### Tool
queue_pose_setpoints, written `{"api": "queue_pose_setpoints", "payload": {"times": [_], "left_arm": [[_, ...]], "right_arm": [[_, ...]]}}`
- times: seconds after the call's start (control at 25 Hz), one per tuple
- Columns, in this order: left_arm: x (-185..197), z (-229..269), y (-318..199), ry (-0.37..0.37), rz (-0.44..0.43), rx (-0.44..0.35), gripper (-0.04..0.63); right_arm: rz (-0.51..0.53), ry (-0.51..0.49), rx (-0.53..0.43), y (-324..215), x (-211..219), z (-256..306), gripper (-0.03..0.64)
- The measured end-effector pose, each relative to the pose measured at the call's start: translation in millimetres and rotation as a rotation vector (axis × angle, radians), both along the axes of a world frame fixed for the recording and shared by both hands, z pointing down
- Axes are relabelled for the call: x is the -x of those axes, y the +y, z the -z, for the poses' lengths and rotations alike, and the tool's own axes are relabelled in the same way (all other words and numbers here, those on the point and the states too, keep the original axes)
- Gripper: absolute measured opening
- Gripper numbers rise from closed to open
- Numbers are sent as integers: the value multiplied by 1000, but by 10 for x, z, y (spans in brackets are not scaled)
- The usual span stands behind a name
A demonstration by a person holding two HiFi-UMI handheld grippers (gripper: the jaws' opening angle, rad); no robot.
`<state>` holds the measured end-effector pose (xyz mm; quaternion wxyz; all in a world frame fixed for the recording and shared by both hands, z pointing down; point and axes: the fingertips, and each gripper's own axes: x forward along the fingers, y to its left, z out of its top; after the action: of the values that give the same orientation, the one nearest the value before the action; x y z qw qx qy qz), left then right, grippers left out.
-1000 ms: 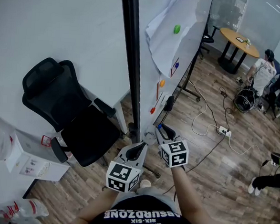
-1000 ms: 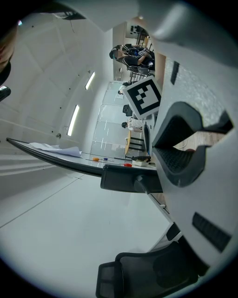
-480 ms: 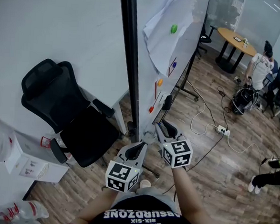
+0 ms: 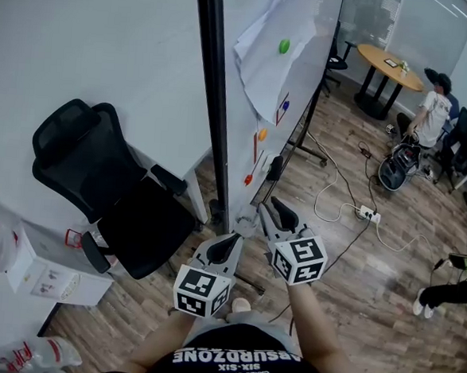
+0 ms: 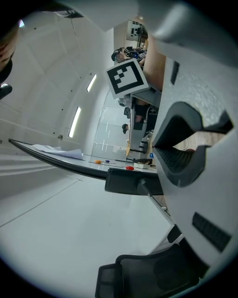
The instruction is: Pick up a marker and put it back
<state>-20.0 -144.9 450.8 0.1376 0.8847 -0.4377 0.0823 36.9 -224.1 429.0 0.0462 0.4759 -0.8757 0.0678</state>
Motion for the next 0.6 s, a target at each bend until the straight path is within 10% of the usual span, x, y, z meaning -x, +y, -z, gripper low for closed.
{"api": "queue_pose_setpoints", "payload": {"times": [0.6], "left_arm": [[-66,24,9,13,-23,-6,3]], "right_arm": [[-16,-3,45,320,-53,-142,70]]}}
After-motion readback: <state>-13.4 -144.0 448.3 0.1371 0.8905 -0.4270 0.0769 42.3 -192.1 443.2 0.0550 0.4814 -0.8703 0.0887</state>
